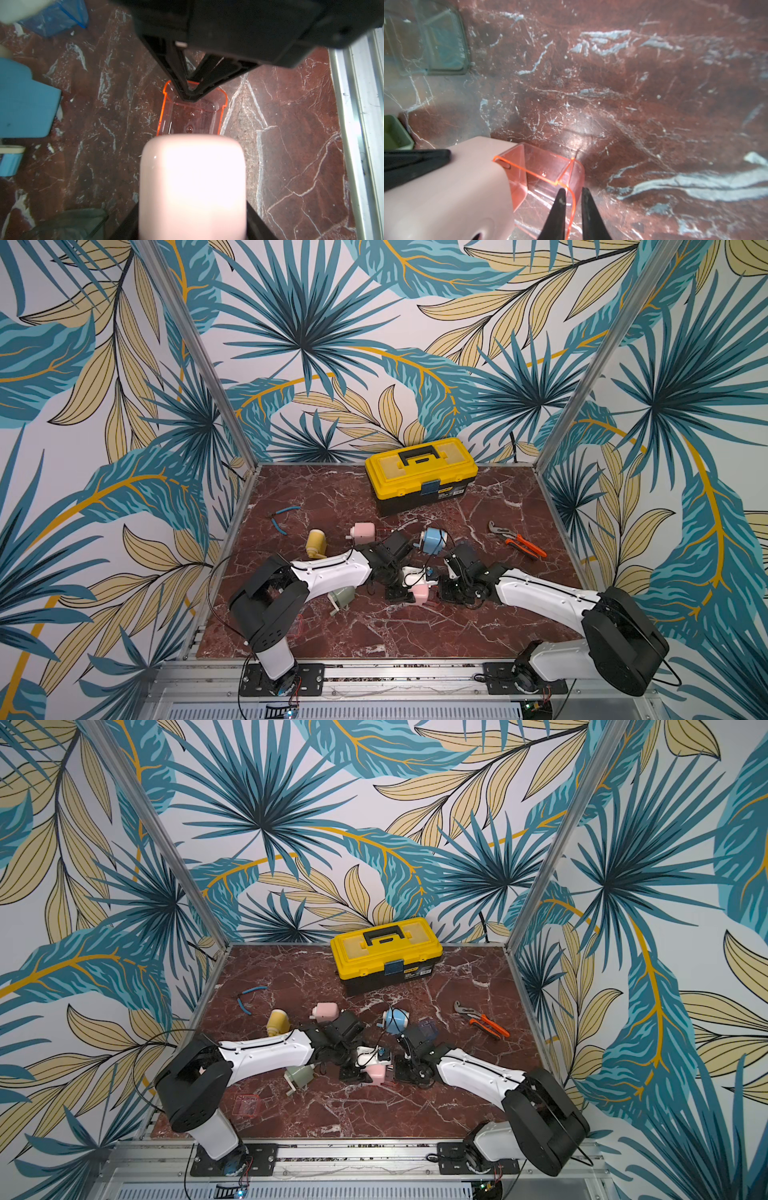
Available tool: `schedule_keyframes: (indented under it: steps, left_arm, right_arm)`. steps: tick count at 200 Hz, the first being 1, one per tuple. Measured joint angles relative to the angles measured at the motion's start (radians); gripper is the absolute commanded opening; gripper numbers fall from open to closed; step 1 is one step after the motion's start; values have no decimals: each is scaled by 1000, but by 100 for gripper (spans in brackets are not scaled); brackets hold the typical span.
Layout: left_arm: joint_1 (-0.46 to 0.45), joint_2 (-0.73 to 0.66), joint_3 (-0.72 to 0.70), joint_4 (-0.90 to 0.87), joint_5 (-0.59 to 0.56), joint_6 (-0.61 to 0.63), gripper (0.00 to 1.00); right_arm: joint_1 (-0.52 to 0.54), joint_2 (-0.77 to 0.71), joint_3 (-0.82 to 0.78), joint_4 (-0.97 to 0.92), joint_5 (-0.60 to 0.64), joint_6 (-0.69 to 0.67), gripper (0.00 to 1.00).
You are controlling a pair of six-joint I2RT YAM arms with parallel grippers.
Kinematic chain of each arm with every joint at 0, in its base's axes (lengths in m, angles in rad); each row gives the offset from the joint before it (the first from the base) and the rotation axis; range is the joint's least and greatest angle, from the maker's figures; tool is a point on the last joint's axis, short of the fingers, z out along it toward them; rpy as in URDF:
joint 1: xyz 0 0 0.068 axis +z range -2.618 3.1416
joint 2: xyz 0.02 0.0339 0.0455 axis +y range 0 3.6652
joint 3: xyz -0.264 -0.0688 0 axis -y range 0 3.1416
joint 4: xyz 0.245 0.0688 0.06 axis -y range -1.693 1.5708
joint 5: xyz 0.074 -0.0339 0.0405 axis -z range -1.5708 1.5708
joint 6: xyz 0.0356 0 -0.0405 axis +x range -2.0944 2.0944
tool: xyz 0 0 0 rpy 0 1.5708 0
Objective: Put the tray back into the pencil sharpener
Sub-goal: Close the container of the pencil sharpener.
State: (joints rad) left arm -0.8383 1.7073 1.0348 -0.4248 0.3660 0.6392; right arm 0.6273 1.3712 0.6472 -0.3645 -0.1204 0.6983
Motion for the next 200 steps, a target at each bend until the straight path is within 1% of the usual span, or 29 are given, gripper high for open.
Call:
schedule_keyframes:
  steps: [128, 164, 194, 200]
  left_arm:
    - [0, -1, 0, 2, -7, 0, 43]
    - [0, -1, 0, 2, -7, 0, 43]
    - [0, -1, 0, 2, -7, 0, 43]
    - [0, -1, 0, 2, -7, 0, 43]
  right_arm:
    - [1, -11, -1, 0, 25, -76, 15]
    - [0, -7, -1, 6, 6, -81, 15]
    - [1, 8, -5, 76, -43, -61, 15]
    - [1, 8, -8, 93, -50, -53, 17]
